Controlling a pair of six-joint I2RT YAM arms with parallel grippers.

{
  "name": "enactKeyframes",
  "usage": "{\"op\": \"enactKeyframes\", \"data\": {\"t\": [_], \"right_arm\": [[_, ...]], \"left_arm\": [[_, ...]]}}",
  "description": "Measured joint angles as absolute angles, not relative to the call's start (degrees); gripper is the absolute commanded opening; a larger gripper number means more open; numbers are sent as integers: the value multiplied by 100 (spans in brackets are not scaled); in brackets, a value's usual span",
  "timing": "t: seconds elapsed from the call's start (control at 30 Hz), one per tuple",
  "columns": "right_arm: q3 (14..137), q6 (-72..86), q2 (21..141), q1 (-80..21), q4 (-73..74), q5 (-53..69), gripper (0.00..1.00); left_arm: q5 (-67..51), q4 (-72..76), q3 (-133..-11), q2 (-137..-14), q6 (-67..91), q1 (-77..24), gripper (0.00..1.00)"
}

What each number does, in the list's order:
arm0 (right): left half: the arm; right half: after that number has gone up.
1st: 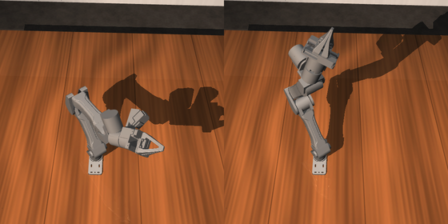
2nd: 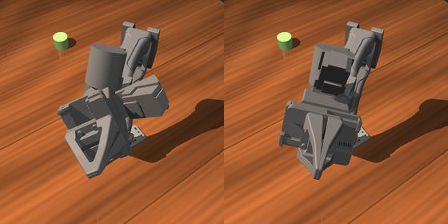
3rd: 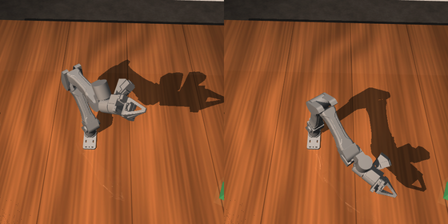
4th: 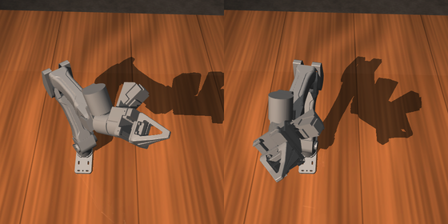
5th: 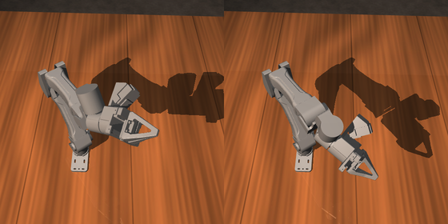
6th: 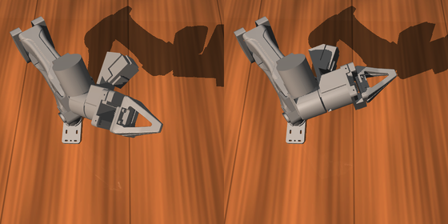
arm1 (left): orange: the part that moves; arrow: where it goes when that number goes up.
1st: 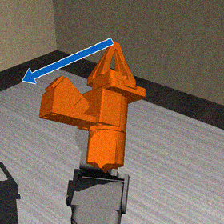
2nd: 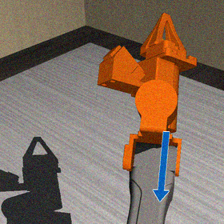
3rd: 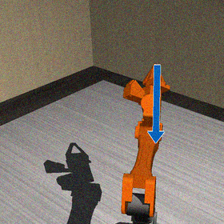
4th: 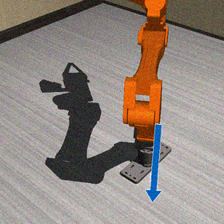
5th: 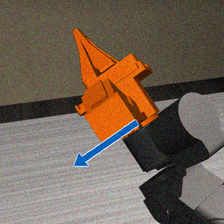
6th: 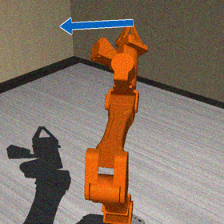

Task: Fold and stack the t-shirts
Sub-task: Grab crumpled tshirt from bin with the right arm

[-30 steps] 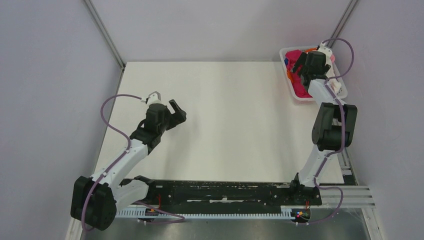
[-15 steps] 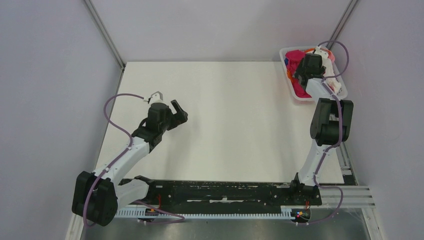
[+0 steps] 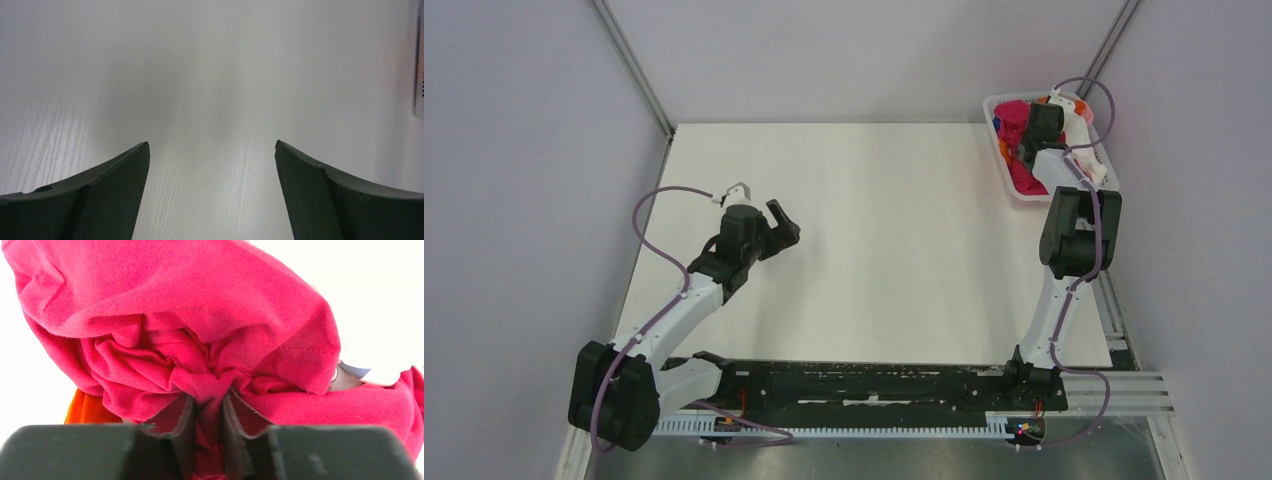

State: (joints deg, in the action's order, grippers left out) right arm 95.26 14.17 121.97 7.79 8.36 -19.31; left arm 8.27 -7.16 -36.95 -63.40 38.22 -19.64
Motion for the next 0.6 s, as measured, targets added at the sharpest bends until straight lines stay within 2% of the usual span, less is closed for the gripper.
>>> {"op": "enactKeyframes", "data": {"t": [0.03, 0.17, 0.37, 0.6], "right_arm": [[9533, 1409, 12189, 777, 838, -1914, 0], [9522, 1343, 12014, 786, 930, -1837, 0], [9122, 1170, 10750, 784, 869, -1769, 0], [9515, 1020, 9732, 786, 161, -1870, 2]], "left_arm": [[827, -720, -3701, -6340, 3822, -1962, 100], [827, -718, -3723, -6331, 3824, -1964, 100], [825, -718, -3723, -6298, 3824, -1964, 100], [751, -716, -3723, -6294, 3824, -1964, 100]]}}
